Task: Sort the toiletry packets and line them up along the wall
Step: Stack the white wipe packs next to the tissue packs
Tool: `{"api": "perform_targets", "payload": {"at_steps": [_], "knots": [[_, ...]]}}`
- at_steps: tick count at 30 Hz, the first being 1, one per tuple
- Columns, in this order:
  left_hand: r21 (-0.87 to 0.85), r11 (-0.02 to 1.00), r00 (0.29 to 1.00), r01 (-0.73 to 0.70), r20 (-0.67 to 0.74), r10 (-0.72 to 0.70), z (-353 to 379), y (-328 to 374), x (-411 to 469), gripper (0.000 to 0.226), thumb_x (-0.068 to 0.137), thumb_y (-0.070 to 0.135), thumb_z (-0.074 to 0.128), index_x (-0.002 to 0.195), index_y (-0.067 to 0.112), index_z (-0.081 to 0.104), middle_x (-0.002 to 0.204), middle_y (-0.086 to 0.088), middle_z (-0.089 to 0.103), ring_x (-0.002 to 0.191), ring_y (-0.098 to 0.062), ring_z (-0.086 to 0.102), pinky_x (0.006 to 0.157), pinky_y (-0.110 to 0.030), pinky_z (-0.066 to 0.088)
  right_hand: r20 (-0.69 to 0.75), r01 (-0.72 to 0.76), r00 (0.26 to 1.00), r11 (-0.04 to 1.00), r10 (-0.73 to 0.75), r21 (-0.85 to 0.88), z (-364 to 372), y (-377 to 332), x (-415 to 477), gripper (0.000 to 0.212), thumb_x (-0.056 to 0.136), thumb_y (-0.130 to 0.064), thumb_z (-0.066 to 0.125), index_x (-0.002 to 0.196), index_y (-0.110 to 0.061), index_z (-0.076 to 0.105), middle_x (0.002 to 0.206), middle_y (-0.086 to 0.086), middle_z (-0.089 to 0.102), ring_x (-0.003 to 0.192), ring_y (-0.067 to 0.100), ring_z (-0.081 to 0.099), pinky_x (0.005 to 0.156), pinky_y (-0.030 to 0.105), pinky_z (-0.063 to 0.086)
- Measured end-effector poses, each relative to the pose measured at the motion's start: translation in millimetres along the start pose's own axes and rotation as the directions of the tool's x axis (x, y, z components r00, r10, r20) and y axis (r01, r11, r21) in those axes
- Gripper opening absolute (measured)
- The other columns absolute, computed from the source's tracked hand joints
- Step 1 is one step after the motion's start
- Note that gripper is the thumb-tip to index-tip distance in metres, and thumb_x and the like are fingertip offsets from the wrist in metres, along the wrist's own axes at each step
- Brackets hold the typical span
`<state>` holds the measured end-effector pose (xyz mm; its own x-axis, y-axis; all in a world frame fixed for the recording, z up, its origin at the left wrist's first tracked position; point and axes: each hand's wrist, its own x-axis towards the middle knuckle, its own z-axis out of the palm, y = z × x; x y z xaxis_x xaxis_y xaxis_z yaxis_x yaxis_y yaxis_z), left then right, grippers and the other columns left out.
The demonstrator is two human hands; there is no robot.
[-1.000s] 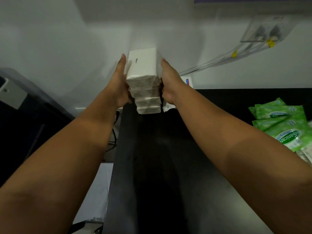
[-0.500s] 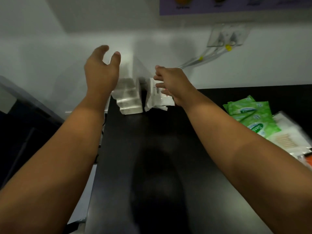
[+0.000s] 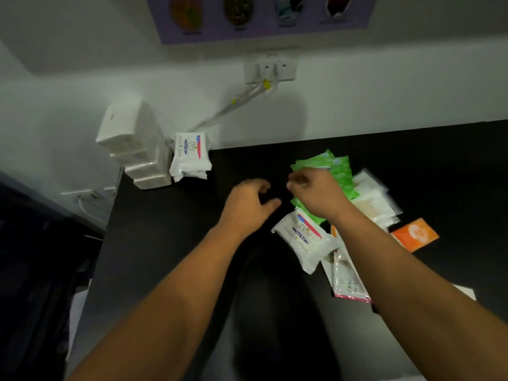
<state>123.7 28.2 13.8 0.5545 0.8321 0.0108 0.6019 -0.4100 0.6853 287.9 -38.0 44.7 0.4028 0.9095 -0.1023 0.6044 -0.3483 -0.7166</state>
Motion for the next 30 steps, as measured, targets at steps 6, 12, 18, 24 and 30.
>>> {"api": "perform_targets", "payload": {"at_steps": [6, 12, 18, 24, 30], "knots": [[0.204, 0.969, 0.945, 0.138, 0.265, -0.190, 68, 4, -19, 0.090, 0.068, 0.063, 0.078, 0.140, 0.017, 0.048, 0.130, -0.008, 0.054, 0.120, -0.028, 0.050, 0.099, -0.041, 0.046, 0.300, -0.013, 0.947, 0.944, 0.118, -0.331, -3, 62, -35, 0.051, 0.078, -0.027, 0.079, 0.126, -0.016, 0.062, 0.120, 0.005, 0.067, 0.109, 0.025, 0.062, 0.095, 0.037, 0.051], [0.333, 0.935, 0.930, 0.125, 0.289, -0.227, 93, 7, -21, 0.076, 0.058, 0.069, 0.077, 0.114, 0.023, 0.056, 0.105, 0.005, 0.058, 0.100, -0.016, 0.052, 0.090, -0.034, 0.041, 0.317, 0.150, 0.948, 0.903, -0.017, -0.402, 10, 84, -43, 0.064, 0.079, -0.014, 0.076, 0.138, -0.018, 0.050, 0.127, 0.006, 0.052, 0.113, 0.028, 0.058, 0.093, 0.034, 0.047], [0.216, 0.937, 0.875, 0.274, 0.347, -0.336, 82, 12, -20, 0.060, 0.049, 0.050, 0.093, 0.097, 0.023, 0.067, 0.093, 0.004, 0.069, 0.078, -0.007, 0.064, 0.060, -0.021, 0.047, 0.291, 0.142, 0.955, 0.941, -0.049, -0.306, 28, 99, -46, 0.067, 0.071, -0.019, 0.081, 0.129, -0.020, 0.047, 0.113, 0.005, 0.062, 0.105, 0.026, 0.061, 0.085, 0.034, 0.050], [0.097, 0.963, 0.940, 0.252, 0.213, -0.267, 37, 7, -25, 0.057, 0.064, 0.029, 0.092, 0.111, 0.017, 0.062, 0.103, -0.001, 0.066, 0.089, -0.015, 0.065, 0.072, -0.027, 0.054, 0.216, 0.111, 0.971, 0.993, -0.102, -0.028, 37, 72, -28, 0.036, 0.076, -0.022, 0.081, 0.106, -0.018, 0.061, 0.086, -0.007, 0.066, 0.077, 0.009, 0.062, 0.065, 0.020, 0.044], [-0.115, 0.966, 0.972, 0.233, 0.017, -0.233, -57, -18, -7, 0.061, 0.062, 0.033, 0.094, 0.114, 0.021, 0.063, 0.098, 0.008, 0.068, 0.087, -0.004, 0.066, 0.070, -0.017, 0.053, 0.341, -0.096, 0.935, 0.852, -0.101, 0.515, 66, 13, 3, 0.033, 0.092, -0.021, 0.068, 0.124, -0.011, 0.063, 0.107, 0.002, 0.073, 0.095, 0.011, 0.070, 0.083, 0.028, 0.054]]}}
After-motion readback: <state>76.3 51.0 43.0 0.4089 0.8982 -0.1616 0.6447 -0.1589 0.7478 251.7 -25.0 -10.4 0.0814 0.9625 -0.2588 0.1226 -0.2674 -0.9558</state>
